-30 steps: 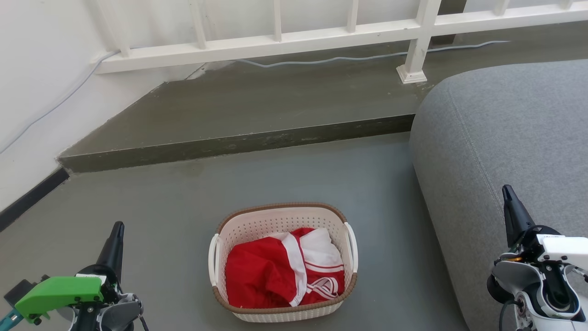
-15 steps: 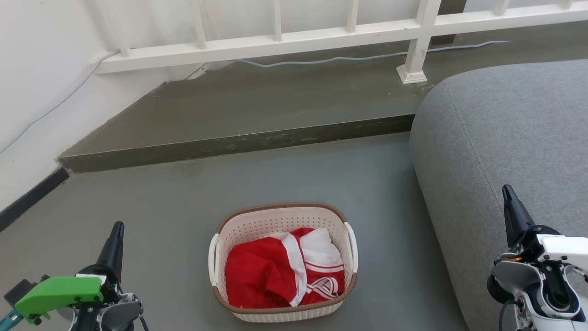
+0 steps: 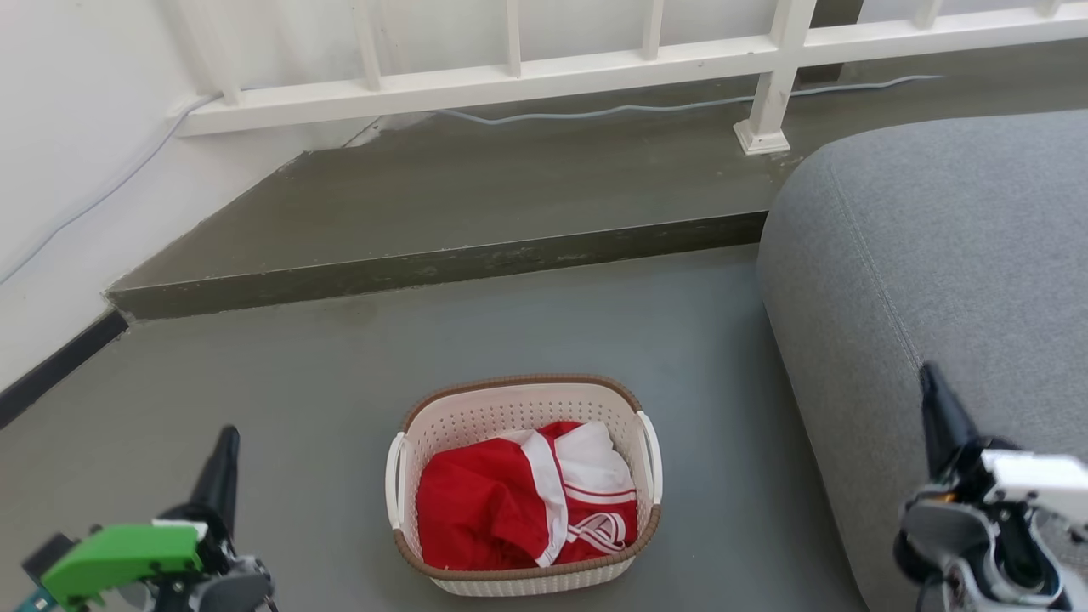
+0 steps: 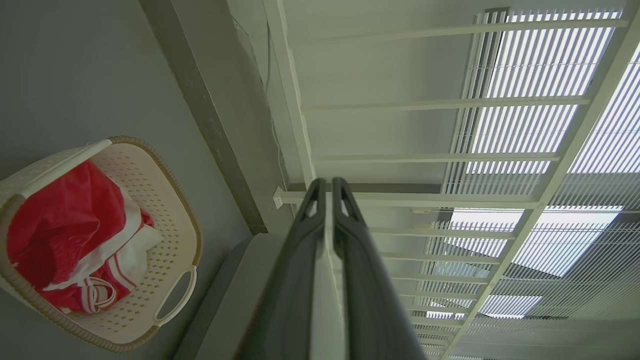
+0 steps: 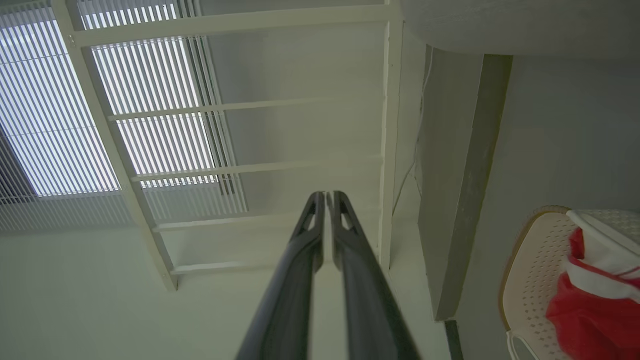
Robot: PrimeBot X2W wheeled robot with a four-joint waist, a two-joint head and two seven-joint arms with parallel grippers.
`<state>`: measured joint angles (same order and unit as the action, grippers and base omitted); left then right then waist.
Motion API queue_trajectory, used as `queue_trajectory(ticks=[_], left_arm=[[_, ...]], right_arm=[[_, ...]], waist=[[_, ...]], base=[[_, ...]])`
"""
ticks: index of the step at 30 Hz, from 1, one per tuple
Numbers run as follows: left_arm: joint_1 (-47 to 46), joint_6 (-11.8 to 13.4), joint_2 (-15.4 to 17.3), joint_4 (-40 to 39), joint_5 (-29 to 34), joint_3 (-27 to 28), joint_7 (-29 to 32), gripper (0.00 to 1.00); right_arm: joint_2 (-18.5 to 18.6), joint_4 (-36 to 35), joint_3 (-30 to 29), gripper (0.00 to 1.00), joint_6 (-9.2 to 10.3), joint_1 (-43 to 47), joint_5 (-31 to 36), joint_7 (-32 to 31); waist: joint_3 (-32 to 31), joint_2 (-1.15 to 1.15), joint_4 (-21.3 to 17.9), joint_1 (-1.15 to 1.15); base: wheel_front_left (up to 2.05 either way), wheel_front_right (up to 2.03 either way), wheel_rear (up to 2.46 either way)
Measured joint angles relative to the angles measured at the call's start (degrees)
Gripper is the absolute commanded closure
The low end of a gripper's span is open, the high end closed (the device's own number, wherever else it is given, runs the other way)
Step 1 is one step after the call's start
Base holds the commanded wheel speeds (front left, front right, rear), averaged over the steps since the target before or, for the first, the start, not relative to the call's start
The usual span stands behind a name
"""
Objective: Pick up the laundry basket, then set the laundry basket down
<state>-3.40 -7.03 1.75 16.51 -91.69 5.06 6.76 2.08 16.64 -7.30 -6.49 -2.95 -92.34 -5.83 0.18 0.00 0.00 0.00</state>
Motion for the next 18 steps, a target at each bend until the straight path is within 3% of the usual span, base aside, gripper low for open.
queue_trajectory(ticks=[5, 18], left_arm=[[1.6, 0.0, -1.2, 2.3, 0.0, -0.2, 0.0, 0.0], [1.6, 0.0, -1.1, 1.0, 0.0, -1.5, -1.8, 0.0]], right_arm=[[-1.3, 2.3, 0.2, 0.0, 0.02, 2.5, 0.0, 0.1], [-1.2, 0.2, 1.7, 0.0, 0.02, 2.3, 0.1, 1.4]], waist=[[0.0, 0.0, 0.0, 0.0], [0.1, 0.0, 0.0, 0.0]], base=[[0.0, 0.0, 0.0], [0.0, 0.0, 0.0]])
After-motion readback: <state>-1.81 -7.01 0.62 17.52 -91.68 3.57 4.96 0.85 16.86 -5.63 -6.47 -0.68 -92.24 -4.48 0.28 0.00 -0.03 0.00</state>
